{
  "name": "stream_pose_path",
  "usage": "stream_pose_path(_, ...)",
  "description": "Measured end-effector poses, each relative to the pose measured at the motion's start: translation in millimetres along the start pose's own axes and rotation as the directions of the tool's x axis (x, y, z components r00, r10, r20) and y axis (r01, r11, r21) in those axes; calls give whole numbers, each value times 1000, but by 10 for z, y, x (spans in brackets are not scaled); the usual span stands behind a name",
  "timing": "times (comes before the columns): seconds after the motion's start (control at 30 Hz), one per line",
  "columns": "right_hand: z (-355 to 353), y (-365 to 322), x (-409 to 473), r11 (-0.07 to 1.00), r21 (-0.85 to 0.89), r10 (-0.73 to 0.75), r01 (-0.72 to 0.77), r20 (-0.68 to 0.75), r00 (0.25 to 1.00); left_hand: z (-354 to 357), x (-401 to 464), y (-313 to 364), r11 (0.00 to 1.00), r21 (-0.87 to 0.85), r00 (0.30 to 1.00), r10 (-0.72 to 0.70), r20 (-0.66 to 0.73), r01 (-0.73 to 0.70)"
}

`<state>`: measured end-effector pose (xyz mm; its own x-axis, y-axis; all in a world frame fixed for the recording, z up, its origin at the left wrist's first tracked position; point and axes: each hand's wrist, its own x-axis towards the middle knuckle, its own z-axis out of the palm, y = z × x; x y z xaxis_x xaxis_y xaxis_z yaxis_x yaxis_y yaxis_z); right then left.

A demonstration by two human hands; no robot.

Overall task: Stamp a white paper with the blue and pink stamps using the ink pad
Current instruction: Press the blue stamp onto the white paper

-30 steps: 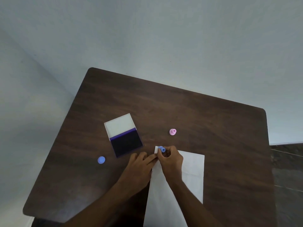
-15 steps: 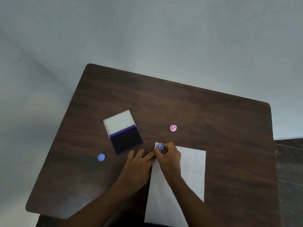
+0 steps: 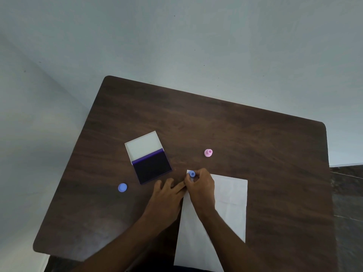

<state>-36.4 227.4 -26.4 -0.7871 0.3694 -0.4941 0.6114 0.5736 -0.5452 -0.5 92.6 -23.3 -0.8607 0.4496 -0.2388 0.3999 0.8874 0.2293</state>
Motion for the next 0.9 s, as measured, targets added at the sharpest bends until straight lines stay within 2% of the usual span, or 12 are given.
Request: stream_pose_path(0.9,14,17,9,999,38,0,0,-8,1000,-79,-23,45,1000,-15,999,-25,48,26)
